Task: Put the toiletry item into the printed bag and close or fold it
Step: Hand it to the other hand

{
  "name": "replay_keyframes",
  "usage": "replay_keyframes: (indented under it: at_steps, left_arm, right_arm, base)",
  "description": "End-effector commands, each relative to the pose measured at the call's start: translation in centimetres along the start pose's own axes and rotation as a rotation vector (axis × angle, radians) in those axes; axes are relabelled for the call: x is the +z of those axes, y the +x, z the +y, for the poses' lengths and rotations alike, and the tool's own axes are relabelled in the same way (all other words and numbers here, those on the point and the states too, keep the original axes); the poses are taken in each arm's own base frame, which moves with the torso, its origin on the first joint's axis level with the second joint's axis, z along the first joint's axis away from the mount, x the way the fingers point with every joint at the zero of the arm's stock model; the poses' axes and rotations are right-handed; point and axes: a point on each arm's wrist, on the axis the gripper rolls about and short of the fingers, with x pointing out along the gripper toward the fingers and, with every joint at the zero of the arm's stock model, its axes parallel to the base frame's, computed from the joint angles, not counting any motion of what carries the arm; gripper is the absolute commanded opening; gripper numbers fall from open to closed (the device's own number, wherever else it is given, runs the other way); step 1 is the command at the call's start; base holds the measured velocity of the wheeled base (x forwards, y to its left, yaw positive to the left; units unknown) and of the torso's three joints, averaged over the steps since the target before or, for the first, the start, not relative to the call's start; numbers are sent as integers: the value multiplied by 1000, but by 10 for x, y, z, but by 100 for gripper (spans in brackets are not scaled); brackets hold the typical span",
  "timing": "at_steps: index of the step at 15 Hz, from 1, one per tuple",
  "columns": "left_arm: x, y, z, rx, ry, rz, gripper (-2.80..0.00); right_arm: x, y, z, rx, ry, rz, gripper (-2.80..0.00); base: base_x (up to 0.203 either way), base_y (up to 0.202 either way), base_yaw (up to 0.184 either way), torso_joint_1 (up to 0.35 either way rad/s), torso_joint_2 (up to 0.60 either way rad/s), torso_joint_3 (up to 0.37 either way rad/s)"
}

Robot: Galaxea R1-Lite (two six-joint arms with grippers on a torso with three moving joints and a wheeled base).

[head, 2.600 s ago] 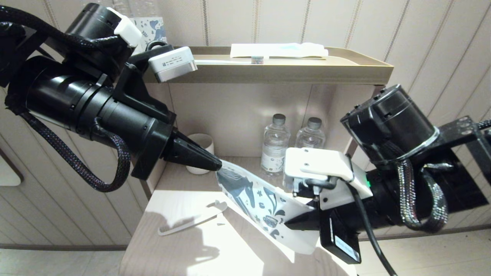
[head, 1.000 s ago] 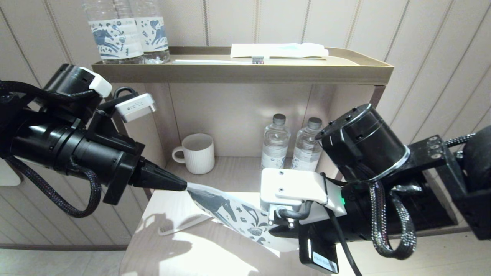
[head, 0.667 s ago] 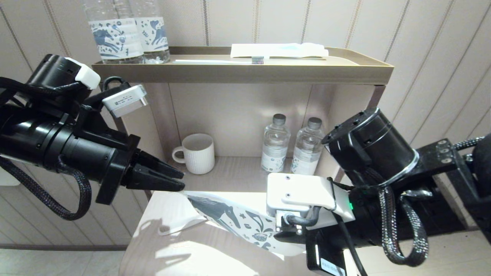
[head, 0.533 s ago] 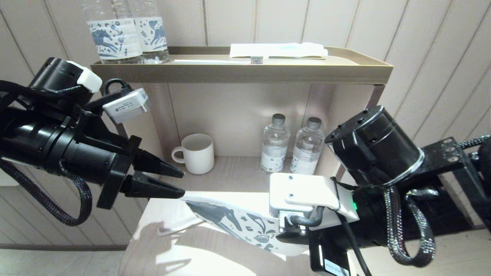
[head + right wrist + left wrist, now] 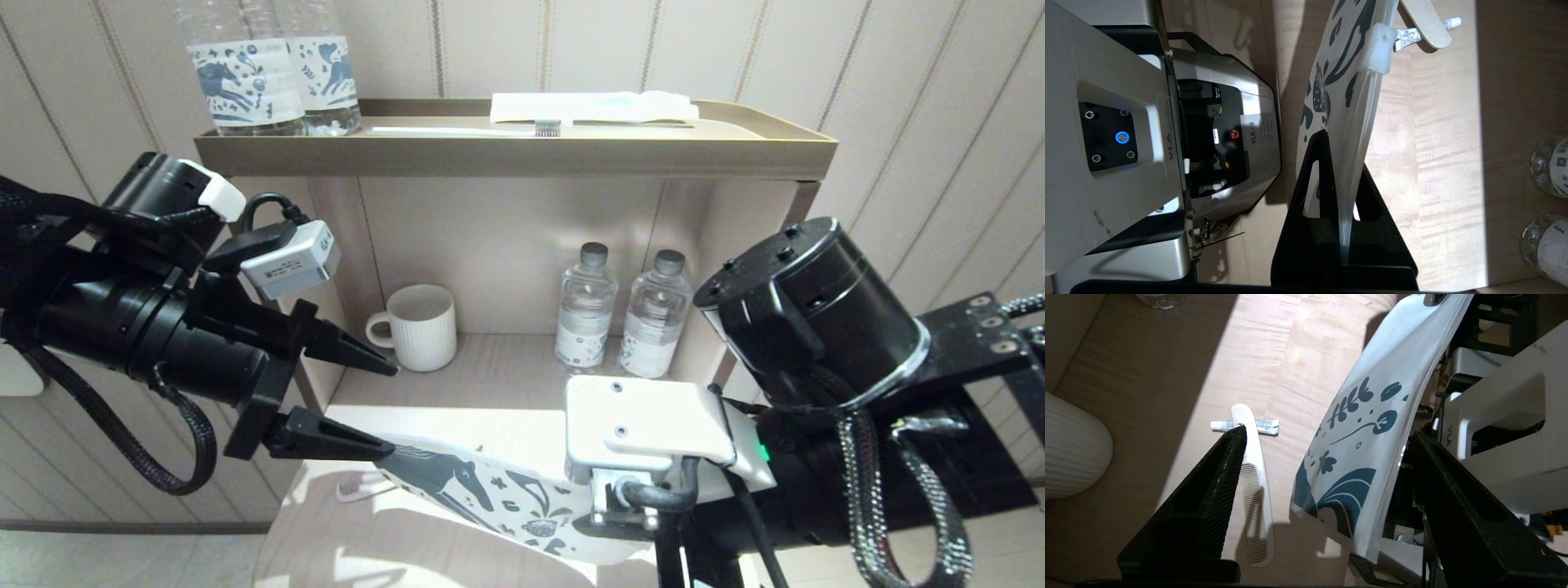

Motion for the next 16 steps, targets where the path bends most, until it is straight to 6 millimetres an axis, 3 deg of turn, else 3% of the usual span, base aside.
replay_keyframes:
  at_steps: [1,10,11,16]
  left_arm:
    - [-3,4,1,-16,-10,7,0]
    - [-7,9,0,-40,-19,20,0]
    - [-8,9,0,-40,-19,22,-280]
    - [-8,10,0,-42,-21,21,-280]
  right_arm:
    - [0,2,0,7,-1,1,-280]
    - [-1,-1,0,57,35,-34,-280]
    - [-1,-1,0,57,35,-34,-280]
    - [-2,1,1,61,35,-28,-280]
  base:
    - [0,0,0,0,0,0]
    - [0,0,0,0,0,0]
    - [0,0,0,0,0,0]
    - [0,0,0,0,0,0]
